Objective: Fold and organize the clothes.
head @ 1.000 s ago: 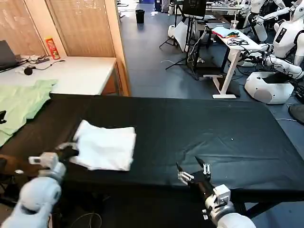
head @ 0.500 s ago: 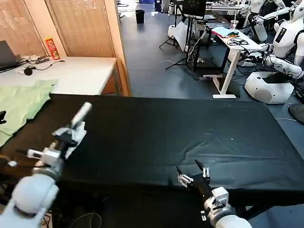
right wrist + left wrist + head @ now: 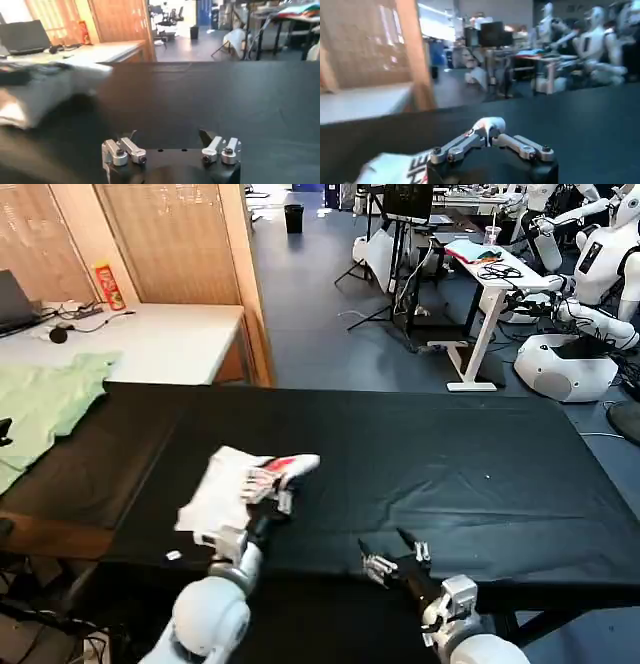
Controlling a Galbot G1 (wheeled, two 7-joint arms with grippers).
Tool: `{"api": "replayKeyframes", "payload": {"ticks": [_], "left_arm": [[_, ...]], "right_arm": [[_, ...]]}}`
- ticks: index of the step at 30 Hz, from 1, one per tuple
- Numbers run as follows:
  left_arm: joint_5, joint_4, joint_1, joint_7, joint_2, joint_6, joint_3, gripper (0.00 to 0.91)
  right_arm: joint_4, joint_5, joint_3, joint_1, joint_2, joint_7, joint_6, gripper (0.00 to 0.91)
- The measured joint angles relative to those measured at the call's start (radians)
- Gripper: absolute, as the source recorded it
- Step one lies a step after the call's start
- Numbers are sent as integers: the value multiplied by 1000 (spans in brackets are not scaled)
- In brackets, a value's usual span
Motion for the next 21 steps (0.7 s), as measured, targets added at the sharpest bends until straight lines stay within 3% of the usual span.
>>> {"api": "replayKeyframes", "payload": {"ticks": [10,20,21], "left_arm": [[-58,-35,23,63,7,-126,-30,878],[-23,-46,72,57,17,-147,-85,878],[-22,-48,76,56,16,-147,-89,878]], "right_arm": [[-74,135,-58,119,28,24,-49,878],[-182,207,-129,257,108,145,-106,878],[-189,212,-134,265,116,155,-113,819]]}}
